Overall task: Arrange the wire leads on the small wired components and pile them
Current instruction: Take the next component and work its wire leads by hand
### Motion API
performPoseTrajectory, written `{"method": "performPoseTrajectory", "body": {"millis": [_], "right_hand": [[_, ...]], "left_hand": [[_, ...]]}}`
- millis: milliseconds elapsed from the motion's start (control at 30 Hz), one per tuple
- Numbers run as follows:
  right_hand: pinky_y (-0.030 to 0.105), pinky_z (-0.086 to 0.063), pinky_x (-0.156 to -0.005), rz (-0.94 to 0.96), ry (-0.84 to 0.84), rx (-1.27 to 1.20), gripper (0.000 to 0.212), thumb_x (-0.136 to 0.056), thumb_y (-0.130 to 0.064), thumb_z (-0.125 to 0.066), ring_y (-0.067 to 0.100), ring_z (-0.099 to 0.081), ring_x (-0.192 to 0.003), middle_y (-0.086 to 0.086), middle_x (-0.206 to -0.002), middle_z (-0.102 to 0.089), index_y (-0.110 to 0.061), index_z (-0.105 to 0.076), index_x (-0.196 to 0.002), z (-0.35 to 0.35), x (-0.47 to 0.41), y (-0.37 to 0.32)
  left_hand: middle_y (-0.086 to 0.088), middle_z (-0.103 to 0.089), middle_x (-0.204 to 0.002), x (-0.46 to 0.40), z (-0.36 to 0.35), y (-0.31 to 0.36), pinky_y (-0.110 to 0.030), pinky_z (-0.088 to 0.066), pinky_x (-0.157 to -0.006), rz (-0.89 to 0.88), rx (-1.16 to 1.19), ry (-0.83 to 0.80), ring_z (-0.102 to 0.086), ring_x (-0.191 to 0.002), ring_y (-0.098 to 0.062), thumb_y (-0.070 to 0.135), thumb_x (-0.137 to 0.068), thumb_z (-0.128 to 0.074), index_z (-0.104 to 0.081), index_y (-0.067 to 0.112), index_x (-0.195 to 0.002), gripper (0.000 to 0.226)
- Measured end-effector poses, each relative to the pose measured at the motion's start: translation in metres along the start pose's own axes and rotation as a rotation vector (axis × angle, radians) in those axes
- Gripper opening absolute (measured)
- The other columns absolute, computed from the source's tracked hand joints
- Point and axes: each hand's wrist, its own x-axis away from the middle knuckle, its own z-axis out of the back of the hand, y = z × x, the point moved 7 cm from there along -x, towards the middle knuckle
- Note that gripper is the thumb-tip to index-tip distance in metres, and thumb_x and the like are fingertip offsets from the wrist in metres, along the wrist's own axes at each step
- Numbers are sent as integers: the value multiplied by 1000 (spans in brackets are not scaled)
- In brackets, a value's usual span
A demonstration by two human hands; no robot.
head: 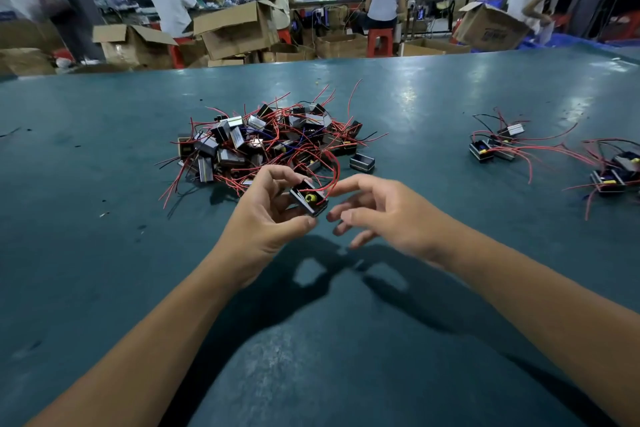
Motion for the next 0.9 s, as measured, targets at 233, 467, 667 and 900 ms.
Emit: {"method": "performPoseTrajectory", "body": {"millis": [233, 467, 667, 900], "right_hand": [[40, -61, -72, -59, 148, -265, 20, -96, -14, -61, 21, -69, -80, 11, -87, -70, -2, -59, -112, -14, 25, 8], [37, -60, -75, 35, 271, 39, 16, -91, -20, -69, 20, -69, -90, 6, -96, -72, -18, -62, -105, -2, 28, 6], [18, -49, -70, 341, 281, 509, 21, -85, -22, -77, 9, -64, -94, -8, -99, -66, -23, -70, -104, 6, 35, -20], [41, -52, -70, 621, 263, 855, 17, -85, -13, -75, 22, -59, -82, 4, -91, -64, -8, -72, -101, -10, 49, -37]], "left_hand": [[9, -58, -110, 7, -20, 1, -30, -52, -97, -113, -332, -69, -63, -106, -14, 3, -74, -79, -55, 23, -117, 53], [2, -65, -107, 10, -27, 5, -39, -56, -95, -129, -407, -76, -67, -106, -26, 28, -74, -83, -60, 26, -112, 44], [3, -59, -103, 10, -28, 0, -37, -57, -93, -114, -440, -104, -66, -101, -25, 11, -77, -85, -56, 24, -119, 52], [4, -60, -96, 15, -35, 8, -30, -58, -90, -171, -518, -128, -67, -93, -23, 5, -78, -84, -55, 16, -124, 55]]}}
